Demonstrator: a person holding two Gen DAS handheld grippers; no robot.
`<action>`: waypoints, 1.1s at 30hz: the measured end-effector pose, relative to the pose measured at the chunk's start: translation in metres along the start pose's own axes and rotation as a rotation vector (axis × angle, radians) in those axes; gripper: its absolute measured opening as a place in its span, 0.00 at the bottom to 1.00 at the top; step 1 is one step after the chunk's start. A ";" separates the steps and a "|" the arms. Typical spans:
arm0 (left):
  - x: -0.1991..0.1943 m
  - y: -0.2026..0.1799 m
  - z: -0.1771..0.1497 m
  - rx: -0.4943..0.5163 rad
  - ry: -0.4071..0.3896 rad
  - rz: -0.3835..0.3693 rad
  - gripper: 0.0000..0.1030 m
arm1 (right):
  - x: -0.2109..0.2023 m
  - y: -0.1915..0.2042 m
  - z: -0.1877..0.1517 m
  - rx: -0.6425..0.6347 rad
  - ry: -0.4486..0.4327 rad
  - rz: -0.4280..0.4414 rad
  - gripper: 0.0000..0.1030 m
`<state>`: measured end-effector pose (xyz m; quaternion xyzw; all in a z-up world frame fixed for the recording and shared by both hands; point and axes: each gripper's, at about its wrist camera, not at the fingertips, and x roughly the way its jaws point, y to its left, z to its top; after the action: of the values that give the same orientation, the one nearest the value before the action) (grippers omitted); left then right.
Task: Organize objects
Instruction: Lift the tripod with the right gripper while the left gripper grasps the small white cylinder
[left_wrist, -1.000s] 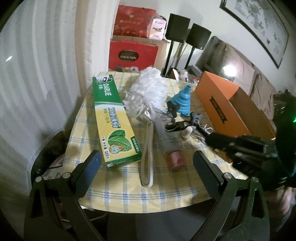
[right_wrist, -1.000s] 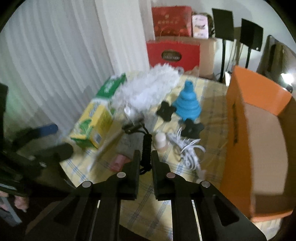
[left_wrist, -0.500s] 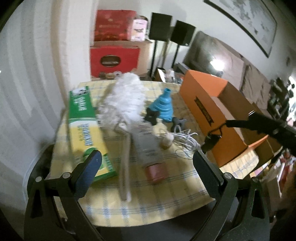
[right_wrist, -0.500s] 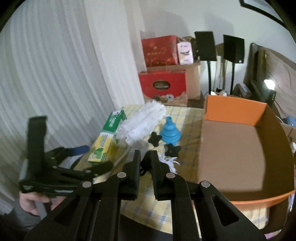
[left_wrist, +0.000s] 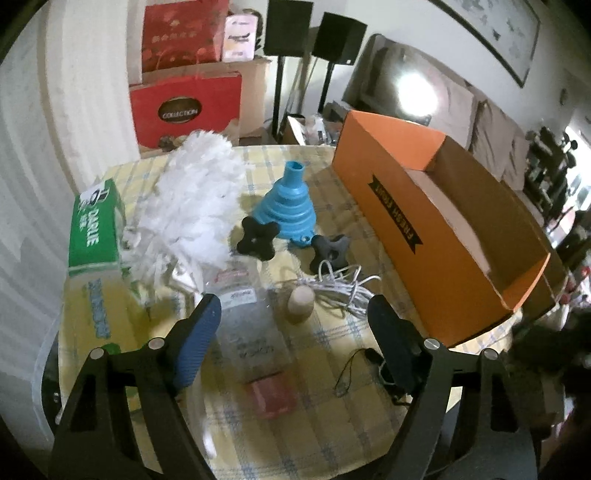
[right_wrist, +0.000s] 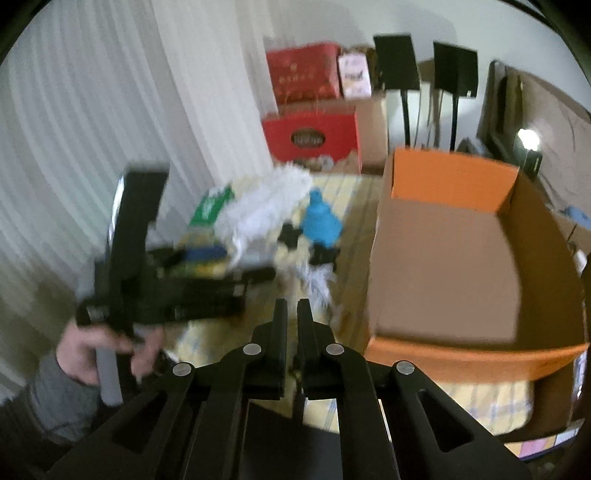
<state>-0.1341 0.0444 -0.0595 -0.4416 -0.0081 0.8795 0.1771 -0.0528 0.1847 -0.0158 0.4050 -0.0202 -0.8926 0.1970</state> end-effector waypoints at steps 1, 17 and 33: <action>0.002 -0.002 0.000 0.007 0.003 -0.001 0.77 | 0.005 -0.001 -0.004 0.008 0.016 0.002 0.05; 0.036 -0.014 -0.001 0.068 0.045 0.023 0.36 | 0.041 -0.010 -0.044 0.046 0.130 -0.025 0.22; 0.023 -0.016 0.000 0.054 0.014 0.008 0.15 | 0.041 -0.009 -0.068 0.049 0.208 -0.018 0.36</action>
<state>-0.1420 0.0671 -0.0744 -0.4427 0.0184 0.8770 0.1856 -0.0302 0.1861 -0.0921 0.5002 -0.0180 -0.8468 0.1799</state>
